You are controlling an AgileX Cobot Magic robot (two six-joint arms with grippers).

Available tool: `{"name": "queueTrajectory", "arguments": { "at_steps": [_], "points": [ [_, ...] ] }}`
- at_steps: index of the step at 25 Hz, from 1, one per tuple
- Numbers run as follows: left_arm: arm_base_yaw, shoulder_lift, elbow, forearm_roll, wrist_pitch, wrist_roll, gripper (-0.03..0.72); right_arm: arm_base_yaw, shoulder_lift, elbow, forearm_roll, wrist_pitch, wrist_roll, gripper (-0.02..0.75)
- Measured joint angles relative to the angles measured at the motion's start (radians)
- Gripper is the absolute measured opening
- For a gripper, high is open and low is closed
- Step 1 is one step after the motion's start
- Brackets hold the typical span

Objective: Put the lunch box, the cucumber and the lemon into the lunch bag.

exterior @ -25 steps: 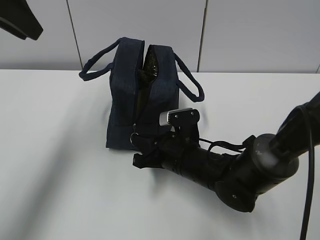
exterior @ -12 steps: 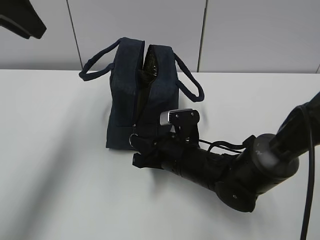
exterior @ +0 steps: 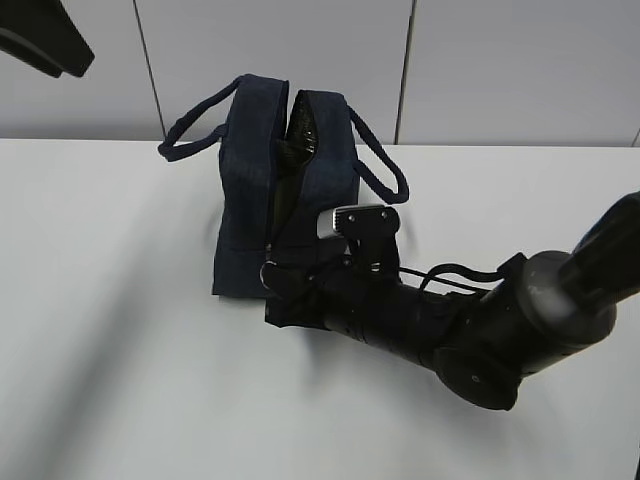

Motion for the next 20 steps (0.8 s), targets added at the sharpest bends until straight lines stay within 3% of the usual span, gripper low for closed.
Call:
{"name": "queueTrajectory", "arguments": {
  "at_steps": [4,9,20],
  "points": [
    [0.000,-0.004,0.021,0.030,0.000,0.000,0.185,0.000,-0.018,0.000,-0.004,0.011,0.000,0.000],
    [0.000,-0.010,0.162,0.034,0.000,0.000,0.184,0.000,-0.018,0.000,-0.014,0.014,0.000,0.000],
    [-0.071,-0.010,0.327,0.045,-0.033,0.026,0.185,0.000,-0.038,0.000,-0.019,0.035,0.000,0.000]
  ]
}}
